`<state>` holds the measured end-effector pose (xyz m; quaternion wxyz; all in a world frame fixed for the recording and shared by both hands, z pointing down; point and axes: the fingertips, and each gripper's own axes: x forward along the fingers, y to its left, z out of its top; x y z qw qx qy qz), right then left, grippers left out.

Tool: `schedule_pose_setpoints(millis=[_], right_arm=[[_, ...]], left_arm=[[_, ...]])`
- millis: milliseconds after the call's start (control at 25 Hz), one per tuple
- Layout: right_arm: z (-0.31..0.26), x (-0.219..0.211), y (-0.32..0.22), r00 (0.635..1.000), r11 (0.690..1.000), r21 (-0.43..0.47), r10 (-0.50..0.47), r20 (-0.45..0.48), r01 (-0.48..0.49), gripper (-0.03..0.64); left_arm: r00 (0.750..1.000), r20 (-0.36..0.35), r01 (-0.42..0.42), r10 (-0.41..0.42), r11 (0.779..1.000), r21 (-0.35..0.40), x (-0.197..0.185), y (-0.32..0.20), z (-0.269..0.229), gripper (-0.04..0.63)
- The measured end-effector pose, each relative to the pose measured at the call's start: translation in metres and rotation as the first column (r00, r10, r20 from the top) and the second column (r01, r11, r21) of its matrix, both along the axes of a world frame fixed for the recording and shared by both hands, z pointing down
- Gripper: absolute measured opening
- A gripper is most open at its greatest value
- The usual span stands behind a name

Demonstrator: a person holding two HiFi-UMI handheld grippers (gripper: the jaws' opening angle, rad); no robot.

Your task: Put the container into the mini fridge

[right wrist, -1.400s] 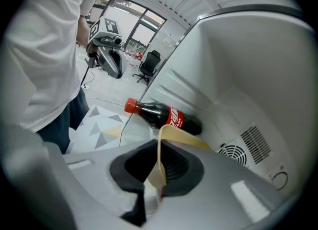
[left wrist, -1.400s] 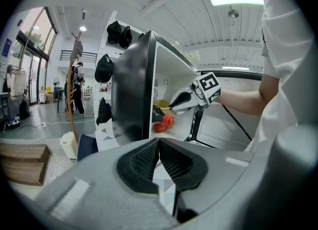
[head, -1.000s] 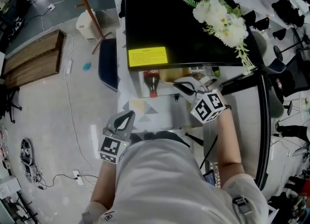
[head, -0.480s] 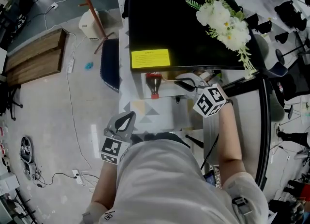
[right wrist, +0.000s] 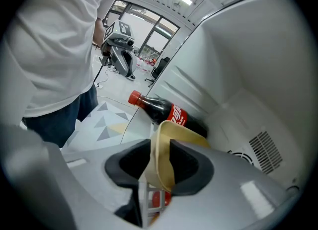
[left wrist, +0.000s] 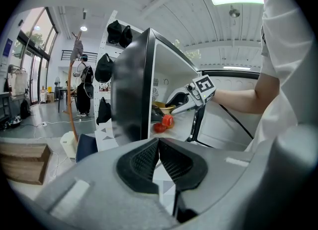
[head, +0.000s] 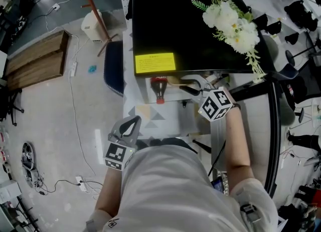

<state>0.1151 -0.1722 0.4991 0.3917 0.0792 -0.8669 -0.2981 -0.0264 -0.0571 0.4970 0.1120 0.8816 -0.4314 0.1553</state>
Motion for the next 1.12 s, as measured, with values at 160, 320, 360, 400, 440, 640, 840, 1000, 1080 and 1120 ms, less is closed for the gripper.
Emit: schedule_pose_setpoints(millis=[160, 320, 360, 400, 440, 640, 840, 1000, 1080, 1120], right_arm=[[-0.005, 0.0, 0.004, 0.999, 1.0, -0.004, 0.024, 0.027, -0.024, 0.124], [-0.018, 0.002, 0.01, 0.994, 0.997, 0.001, 0.08, 0.077, -0.08, 0.127], [-0.021, 0.002, 0.013, 0.992, 0.996, 0.005, 0.094, 0.089, -0.095, 0.126], [-0.025, 0.001, 0.017, 0.989, 0.994, 0.007, 0.109, 0.097, -0.11, 0.126], [-0.029, 0.001, 0.021, 0.986, 0.992, 0.008, 0.125, 0.107, -0.126, 0.126], [-0.048, -0.001, 0.036, 0.958, 0.975, 0.017, 0.212, 0.193, -0.22, 0.087], [-0.052, 0.001, 0.05, 0.912, 0.941, -0.008, 0.33, 0.243, -0.339, 0.006], [-0.053, -0.001, 0.061, 0.857, 0.899, -0.033, 0.428, 0.286, -0.438, 0.003], [-0.052, -0.001, 0.066, 0.821, 0.868, -0.053, 0.484, 0.303, -0.493, 0.003], [-0.051, -0.001, 0.07, 0.8, 0.852, -0.066, 0.512, 0.311, -0.519, 0.003]], left_arm=[[1.0, -0.004, -0.016, 0.016, 1.0, -0.001, 0.001, -0.003, -0.001, 0.011], [0.998, -0.007, -0.057, 0.057, 0.998, 0.002, 0.006, -0.008, -0.002, 0.011], [0.998, -0.009, -0.07, 0.07, 0.998, 0.005, 0.007, -0.01, -0.003, 0.011], [0.996, -0.012, -0.084, 0.084, 0.996, 0.007, 0.009, -0.011, -0.004, 0.011], [0.995, -0.014, -0.099, 0.099, 0.995, 0.009, 0.01, -0.012, -0.005, 0.011], [0.982, -0.012, -0.189, 0.189, 0.982, 0.017, 0.019, -0.018, -0.006, 0.011], [0.958, -0.008, -0.286, 0.286, 0.958, 0.005, 0.025, -0.021, -0.009, 0.011], [0.937, -0.007, -0.349, 0.349, 0.937, 0.022, 0.027, -0.024, -0.015, 0.011], [0.924, -0.005, -0.381, 0.382, 0.924, 0.025, 0.028, -0.024, -0.018, 0.011], [0.918, -0.004, -0.397, 0.397, 0.918, 0.023, 0.028, -0.024, -0.018, 0.011]])
